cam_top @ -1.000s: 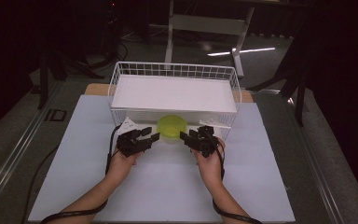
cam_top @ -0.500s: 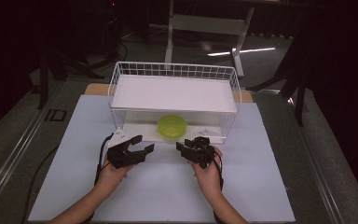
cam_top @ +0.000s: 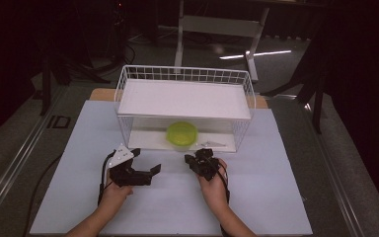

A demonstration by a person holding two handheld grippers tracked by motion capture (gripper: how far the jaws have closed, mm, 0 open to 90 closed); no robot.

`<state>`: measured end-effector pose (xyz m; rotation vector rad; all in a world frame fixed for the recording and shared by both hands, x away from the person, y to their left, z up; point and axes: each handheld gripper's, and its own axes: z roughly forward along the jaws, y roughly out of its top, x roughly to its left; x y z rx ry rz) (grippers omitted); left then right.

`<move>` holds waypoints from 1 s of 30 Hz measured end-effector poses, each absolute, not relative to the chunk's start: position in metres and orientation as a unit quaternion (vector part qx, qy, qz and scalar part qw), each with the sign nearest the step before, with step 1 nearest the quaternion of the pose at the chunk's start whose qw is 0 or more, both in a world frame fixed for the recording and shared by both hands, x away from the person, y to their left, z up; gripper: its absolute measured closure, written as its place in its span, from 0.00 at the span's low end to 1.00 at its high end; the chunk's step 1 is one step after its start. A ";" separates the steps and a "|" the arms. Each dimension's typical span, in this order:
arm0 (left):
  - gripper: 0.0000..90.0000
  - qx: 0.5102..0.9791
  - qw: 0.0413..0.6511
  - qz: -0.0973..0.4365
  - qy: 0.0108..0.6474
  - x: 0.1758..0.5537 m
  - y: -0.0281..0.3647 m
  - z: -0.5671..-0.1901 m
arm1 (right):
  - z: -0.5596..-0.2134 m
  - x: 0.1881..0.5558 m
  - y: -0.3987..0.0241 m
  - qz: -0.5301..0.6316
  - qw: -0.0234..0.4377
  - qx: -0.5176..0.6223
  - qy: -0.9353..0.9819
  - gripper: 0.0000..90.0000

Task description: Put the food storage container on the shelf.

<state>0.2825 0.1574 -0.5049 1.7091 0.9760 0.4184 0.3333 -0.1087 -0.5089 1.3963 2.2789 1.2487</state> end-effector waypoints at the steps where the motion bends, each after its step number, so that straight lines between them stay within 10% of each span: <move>1: 0.01 0.718 0.533 0.178 0.410 0.282 0.158 -0.505 | -0.511 0.336 -0.107 0.419 0.095 0.472 0.770 1.00; 30: 0.01 0.706 0.576 0.149 0.383 0.286 0.165 -0.514 | -0.514 0.381 -0.090 0.416 0.106 0.496 0.755 0.99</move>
